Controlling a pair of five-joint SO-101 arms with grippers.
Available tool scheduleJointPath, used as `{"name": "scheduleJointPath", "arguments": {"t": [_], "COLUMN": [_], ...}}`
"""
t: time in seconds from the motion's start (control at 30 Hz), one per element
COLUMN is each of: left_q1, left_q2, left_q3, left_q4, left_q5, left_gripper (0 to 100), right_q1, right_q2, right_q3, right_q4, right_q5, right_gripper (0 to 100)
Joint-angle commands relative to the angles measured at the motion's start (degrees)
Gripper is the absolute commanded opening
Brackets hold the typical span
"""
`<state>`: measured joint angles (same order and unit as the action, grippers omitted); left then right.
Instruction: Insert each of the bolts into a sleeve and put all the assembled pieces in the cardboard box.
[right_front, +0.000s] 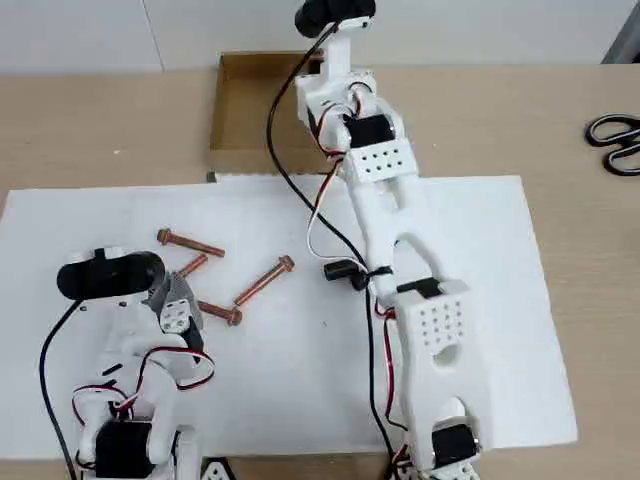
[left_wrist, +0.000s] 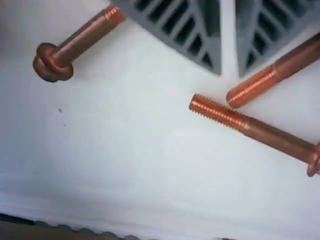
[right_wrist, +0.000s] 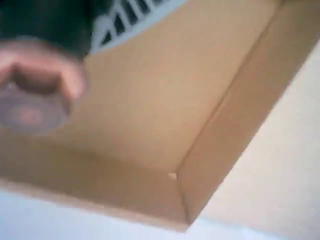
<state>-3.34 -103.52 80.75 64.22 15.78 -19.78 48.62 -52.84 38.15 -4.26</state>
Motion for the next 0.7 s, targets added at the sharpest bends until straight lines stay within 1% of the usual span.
{"name": "scheduleJointPath", "arguments": {"t": [0.0, 0.23, 0.3, 0.4, 0.47, 0.67], "left_q1": [-0.4, -0.4, -0.4, -0.4, -0.4, -0.4], "left_q2": [-0.5, -0.5, -0.5, -0.5, -0.5, -0.5], "left_q3": [-0.2, -0.2, -0.2, -0.2, -0.2, -0.1], "left_q4": [0.4, 0.4, 0.4, 0.4, 0.4, 0.4], "left_q5": [0.3, 0.1, 0.1, 0.1, 0.1, 0.2], "left_gripper": [1, 1, 1, 1, 1, 1], "right_q1": [-0.3, 0.1, 0.2, 0.2, 0.2, 1.2], "right_q2": [2.4, 8.5, 9.1, 9.4, 9.4, 8.8], "right_q3": [-7.8, -14.0, -14.0, -14.2, -14.2, -14.2], "right_q4": [-3.5, -3.2, -2.5, 1.6, 3.6, 4.0], "right_q5": [2.6, 2.6, 2.7, 4.1, 4.1, 4.2], "right_gripper": [0.7, 1.0, 4.4, 14.6, 19.6, 19.8]}}
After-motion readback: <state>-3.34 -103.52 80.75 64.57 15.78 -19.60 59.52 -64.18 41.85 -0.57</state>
